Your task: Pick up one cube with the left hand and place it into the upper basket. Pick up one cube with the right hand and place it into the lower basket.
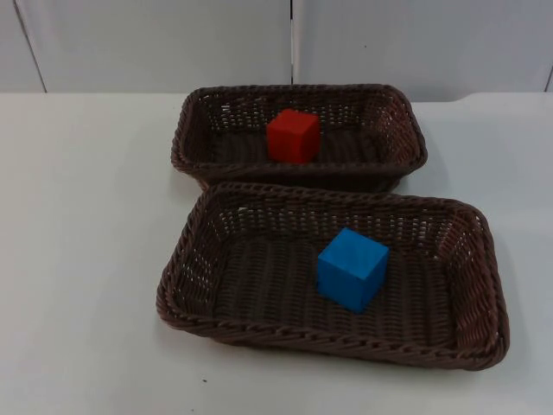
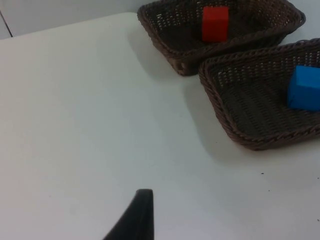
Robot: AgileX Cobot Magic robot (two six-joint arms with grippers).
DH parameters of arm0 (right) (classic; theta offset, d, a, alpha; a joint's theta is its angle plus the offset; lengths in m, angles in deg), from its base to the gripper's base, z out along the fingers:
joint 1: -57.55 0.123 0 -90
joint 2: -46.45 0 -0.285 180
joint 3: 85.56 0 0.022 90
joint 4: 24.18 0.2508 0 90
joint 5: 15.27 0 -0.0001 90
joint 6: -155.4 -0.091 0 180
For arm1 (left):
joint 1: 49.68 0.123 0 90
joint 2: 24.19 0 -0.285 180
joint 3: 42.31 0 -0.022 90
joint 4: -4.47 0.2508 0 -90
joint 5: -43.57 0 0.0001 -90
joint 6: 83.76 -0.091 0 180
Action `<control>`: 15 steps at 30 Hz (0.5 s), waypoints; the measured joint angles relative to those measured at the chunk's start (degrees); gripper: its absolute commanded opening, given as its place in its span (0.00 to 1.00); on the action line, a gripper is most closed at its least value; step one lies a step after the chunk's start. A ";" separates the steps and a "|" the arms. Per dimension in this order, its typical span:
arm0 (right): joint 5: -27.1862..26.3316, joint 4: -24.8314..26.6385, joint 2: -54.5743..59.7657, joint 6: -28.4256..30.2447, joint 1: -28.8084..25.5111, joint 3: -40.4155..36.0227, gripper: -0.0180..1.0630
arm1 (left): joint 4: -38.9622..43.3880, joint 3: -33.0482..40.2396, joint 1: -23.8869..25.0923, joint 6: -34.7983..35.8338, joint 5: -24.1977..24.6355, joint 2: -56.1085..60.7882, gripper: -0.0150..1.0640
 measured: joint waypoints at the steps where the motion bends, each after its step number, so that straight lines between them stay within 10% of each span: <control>1: 0.00 0.00 0.00 0.12 0.00 0.00 0.99 | 0.00 0.00 0.00 0.00 0.00 0.00 0.99; 15: 0.00 0.00 0.00 0.22 0.00 0.00 0.99 | 0.00 0.00 11.74 0.00 0.00 0.00 0.99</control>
